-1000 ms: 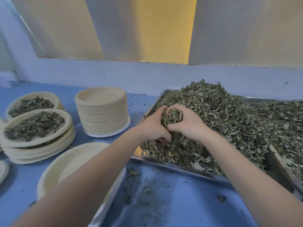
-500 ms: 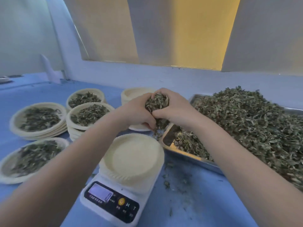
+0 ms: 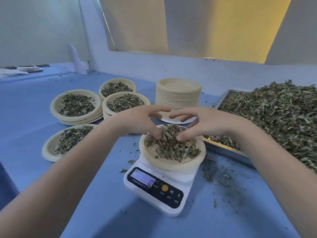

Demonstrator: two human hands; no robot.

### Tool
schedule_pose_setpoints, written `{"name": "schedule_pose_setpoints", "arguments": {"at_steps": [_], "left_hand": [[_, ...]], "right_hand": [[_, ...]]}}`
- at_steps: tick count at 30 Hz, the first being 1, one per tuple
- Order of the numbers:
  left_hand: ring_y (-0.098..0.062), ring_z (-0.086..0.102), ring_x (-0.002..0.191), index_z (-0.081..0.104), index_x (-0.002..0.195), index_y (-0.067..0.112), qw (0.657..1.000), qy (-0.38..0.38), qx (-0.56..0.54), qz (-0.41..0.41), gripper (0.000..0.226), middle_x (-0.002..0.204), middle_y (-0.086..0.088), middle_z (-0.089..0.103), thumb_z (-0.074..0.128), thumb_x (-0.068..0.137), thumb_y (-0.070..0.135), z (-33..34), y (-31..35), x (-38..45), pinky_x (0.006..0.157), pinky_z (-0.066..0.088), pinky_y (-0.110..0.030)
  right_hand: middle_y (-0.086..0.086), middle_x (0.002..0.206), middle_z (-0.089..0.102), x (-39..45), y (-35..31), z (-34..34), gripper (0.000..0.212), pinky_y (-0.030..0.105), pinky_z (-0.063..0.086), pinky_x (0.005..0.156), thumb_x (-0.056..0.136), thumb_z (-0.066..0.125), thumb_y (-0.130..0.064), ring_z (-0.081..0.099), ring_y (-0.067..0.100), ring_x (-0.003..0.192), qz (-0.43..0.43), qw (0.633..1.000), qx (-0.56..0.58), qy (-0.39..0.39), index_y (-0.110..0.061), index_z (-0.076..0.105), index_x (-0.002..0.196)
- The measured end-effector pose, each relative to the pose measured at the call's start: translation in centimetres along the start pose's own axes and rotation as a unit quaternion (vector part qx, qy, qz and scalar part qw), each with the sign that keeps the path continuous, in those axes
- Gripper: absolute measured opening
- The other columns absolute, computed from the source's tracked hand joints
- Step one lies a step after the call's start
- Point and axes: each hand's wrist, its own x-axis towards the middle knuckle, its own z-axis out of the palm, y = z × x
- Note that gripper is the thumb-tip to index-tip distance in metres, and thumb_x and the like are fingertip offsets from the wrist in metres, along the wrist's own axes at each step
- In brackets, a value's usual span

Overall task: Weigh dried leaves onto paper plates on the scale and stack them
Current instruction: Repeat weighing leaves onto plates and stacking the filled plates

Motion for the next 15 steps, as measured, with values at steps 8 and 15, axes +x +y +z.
{"name": "schedule_pose_setpoints", "arguments": {"at_steps": [8, 15], "left_hand": [[0.002, 0.05, 0.053, 0.067, 0.096, 0.033, 0.965, 0.216, -0.135, 0.059, 0.044, 0.098, 0.008, 0.069, 0.05, 0.081, -0.005, 2.7, -1.8, 0.3, 0.056, 0.045, -0.018], [-0.005, 0.058, 0.077, 0.067, 0.079, 0.038, 0.932, 0.321, -0.15, 0.071, 0.041, 0.082, 0.017, 0.068, 0.051, 0.078, 0.0, 4.8, -2.6, 0.6, 0.076, 0.048, -0.022]], "right_hand": [[-0.02, 0.093, 0.068, 0.4, 0.4, 1.9, 0.017, 0.003, 0.041, 0.064, 0.079, 0.07, -0.034, 0.061, -0.011, 0.079, -0.045, 0.98, 0.036, 0.189, -0.042, 0.069, 0.095], [-0.018, 0.08, 0.068, 0.8, -0.3, 4.1, 0.006, 0.02, 0.051, 0.072, 0.08, 0.066, -0.031, 0.061, -0.004, 0.073, -0.091, 0.957, -0.002, 0.274, -0.034, 0.071, 0.081]]}}
